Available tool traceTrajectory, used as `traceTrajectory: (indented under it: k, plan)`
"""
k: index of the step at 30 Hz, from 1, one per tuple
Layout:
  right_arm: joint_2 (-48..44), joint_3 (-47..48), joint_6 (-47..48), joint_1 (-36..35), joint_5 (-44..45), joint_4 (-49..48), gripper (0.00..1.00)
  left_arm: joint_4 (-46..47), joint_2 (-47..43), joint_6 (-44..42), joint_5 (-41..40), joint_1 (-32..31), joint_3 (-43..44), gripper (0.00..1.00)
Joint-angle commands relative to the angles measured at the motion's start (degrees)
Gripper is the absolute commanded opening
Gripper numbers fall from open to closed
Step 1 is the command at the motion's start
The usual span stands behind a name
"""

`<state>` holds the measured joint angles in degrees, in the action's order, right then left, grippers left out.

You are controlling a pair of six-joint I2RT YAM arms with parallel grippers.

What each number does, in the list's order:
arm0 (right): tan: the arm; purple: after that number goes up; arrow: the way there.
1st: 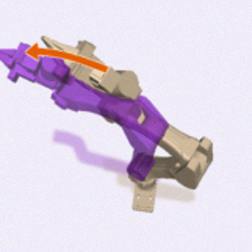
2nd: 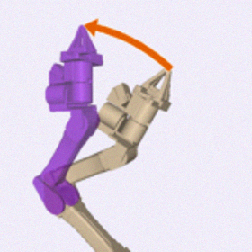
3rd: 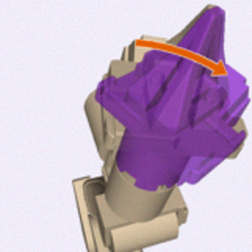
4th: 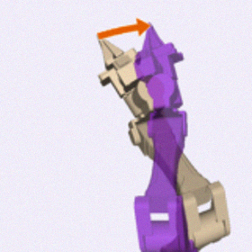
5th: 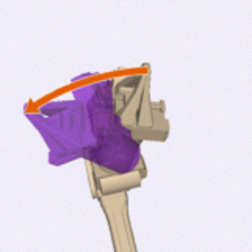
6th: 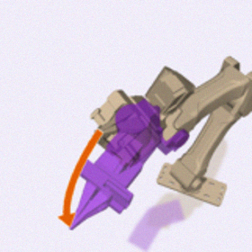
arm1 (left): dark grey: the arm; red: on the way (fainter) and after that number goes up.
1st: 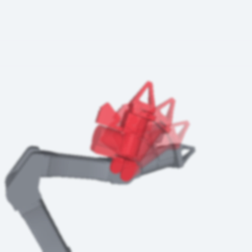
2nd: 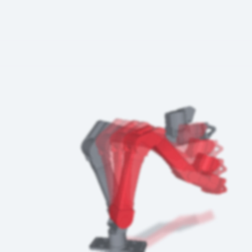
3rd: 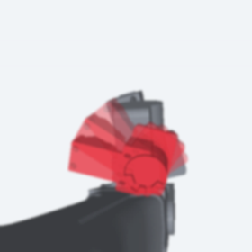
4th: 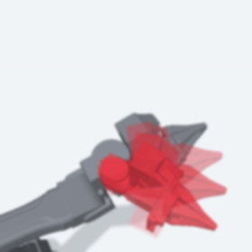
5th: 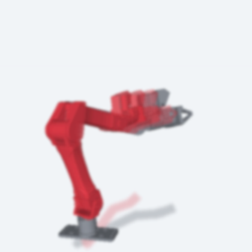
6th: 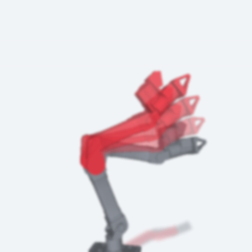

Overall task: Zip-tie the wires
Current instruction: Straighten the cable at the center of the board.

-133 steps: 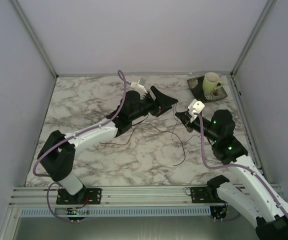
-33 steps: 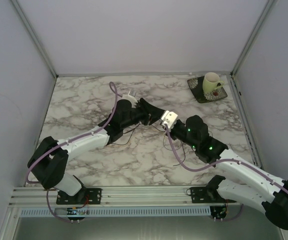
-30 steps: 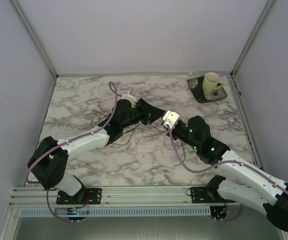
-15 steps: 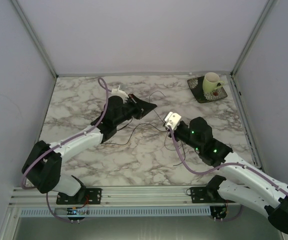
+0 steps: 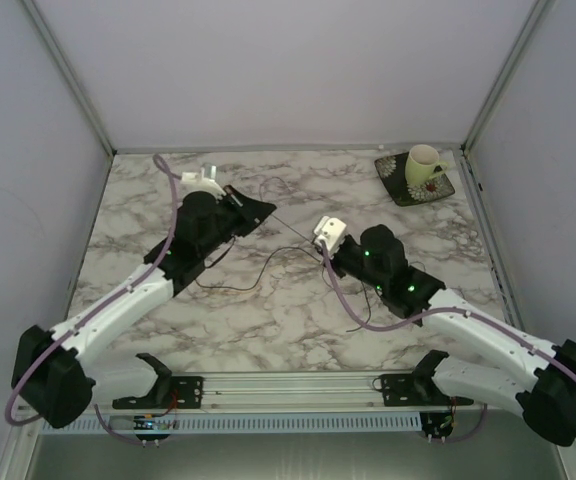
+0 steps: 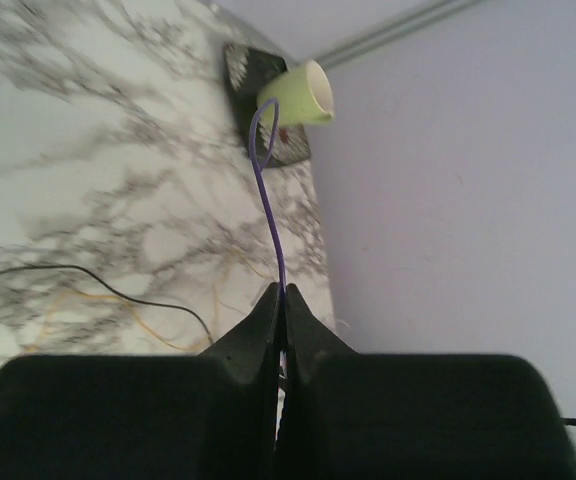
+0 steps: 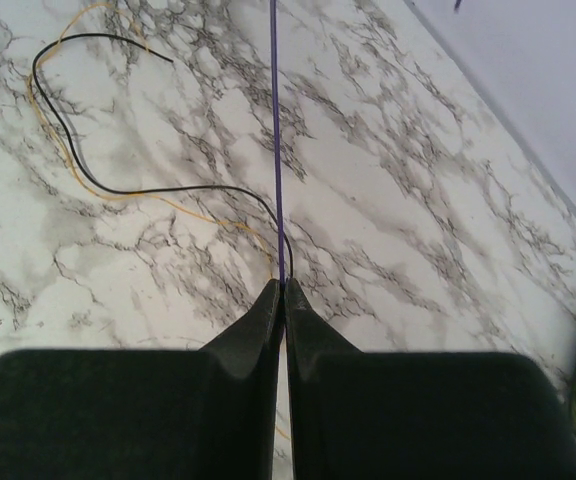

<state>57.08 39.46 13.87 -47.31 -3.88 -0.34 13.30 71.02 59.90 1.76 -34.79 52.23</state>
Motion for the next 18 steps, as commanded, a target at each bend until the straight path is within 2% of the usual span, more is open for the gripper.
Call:
traceTrajectory:
  k: [1,10,18]
  plan:
    - [5.06,2.85,-1.75,-0.42,-0.90,0.62,0.00,-6.47,-6.10,-9.94,-12.49,1.78,2.32,0.00]
    - [21.40,10.50,-2.38,-0.27,-4.38,-1.31,0.00,-16.03,-11.60,-9.50,-26.45,2.76,-4.02,0.00]
    - [30.66,13.46,-3.08,-0.06,-8.06,-4.25,0.00,-17.76,-13.17,-8.95,-30.20,3.90,-9.61,0.00]
